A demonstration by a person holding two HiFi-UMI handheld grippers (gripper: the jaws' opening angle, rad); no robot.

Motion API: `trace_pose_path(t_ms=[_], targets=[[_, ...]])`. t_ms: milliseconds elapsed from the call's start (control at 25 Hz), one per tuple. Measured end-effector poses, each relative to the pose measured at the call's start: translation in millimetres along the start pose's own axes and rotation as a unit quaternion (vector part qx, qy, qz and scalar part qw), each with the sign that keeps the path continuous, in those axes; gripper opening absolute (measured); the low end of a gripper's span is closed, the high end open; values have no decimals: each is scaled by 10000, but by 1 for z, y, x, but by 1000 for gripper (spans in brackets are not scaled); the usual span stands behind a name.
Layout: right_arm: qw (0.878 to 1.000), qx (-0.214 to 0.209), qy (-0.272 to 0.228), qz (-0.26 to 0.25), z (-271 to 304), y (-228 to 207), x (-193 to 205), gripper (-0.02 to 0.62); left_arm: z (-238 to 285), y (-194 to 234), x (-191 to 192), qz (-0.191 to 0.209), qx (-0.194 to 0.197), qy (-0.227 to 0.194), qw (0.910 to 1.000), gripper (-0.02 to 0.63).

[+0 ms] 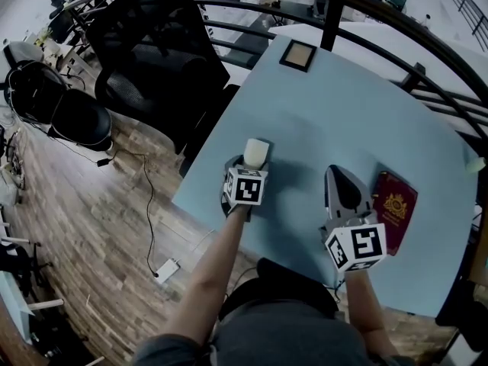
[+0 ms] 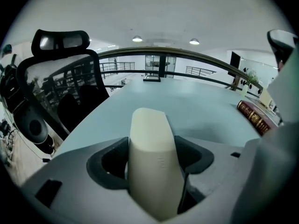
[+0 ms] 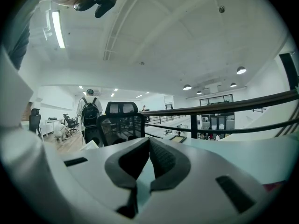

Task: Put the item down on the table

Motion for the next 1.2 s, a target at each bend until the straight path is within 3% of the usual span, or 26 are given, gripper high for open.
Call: trace_pose_path(t_ms=[720, 1000, 1200], targets=[[9998, -180, 13, 49, 2, 9, 1, 3, 1, 2, -2, -90, 91, 55, 9999, 311], [9996, -265, -75, 20, 1, 13, -4, 3, -18, -1, -18, -138, 104, -439, 9989, 311], [9994, -316, -121, 49, 1, 16, -4, 3, -52, 0, -47, 42, 29, -1248, 9922, 304]])
Point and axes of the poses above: the fingertips, and each gripper's own axes: z forward along the fingers, y to its left, x out of its underside, the point moved 9 cm from there along -z, backward along the fingers, and after that the axes turned 10 degrees about -y, right-handed, at the moved point
